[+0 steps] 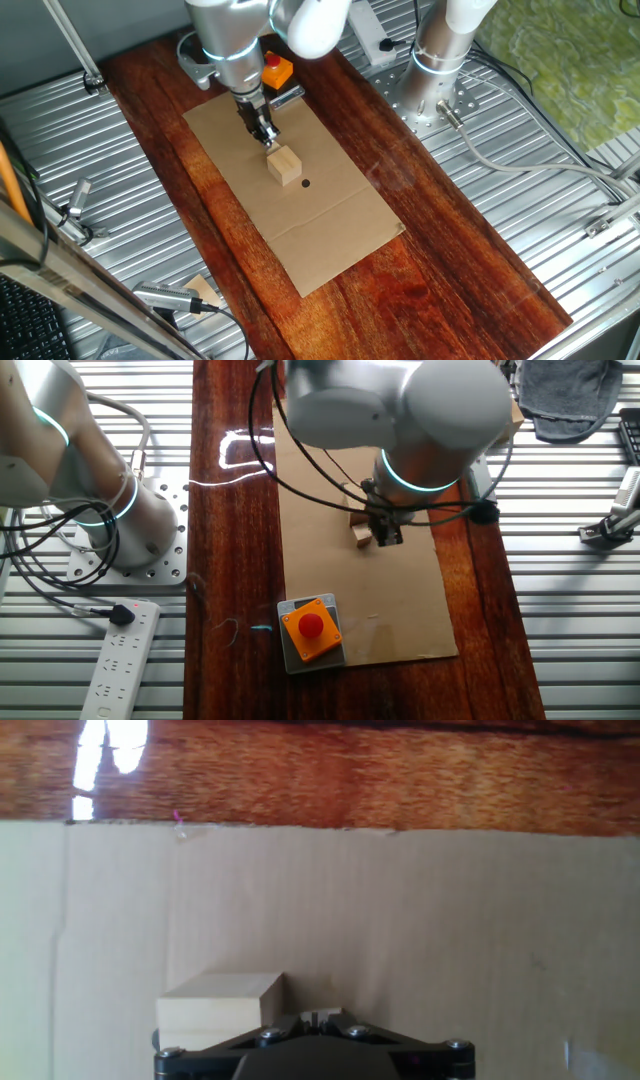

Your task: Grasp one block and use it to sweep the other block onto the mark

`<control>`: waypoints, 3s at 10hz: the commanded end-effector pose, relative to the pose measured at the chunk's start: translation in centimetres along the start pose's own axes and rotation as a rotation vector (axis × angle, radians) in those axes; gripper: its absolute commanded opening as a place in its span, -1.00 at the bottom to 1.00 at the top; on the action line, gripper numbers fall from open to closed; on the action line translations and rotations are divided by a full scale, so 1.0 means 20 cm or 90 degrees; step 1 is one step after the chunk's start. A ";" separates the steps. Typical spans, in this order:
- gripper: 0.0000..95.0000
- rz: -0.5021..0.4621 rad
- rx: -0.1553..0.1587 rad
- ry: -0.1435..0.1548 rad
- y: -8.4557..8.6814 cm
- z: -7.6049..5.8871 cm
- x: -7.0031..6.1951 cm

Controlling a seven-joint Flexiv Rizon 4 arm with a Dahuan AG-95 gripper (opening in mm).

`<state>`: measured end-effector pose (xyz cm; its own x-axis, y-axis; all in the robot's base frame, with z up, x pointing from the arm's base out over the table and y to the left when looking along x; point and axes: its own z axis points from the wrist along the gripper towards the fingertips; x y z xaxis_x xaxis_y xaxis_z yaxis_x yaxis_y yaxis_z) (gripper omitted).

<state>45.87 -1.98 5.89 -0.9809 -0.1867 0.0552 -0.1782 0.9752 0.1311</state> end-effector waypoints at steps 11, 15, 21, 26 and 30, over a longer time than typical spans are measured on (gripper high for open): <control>-1.00 -0.027 0.016 -0.006 -0.13 0.10 0.03; -1.00 -0.012 0.005 -0.013 -0.12 0.16 0.08; -1.00 0.028 -0.008 -0.021 -0.03 0.21 0.13; -1.00 0.035 -0.013 -0.020 -0.02 0.19 0.13; -1.00 0.019 -0.011 -0.017 -0.02 0.19 0.13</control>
<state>43.09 -2.46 2.13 -0.9874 -0.1547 0.0326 -0.1485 0.9784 0.1440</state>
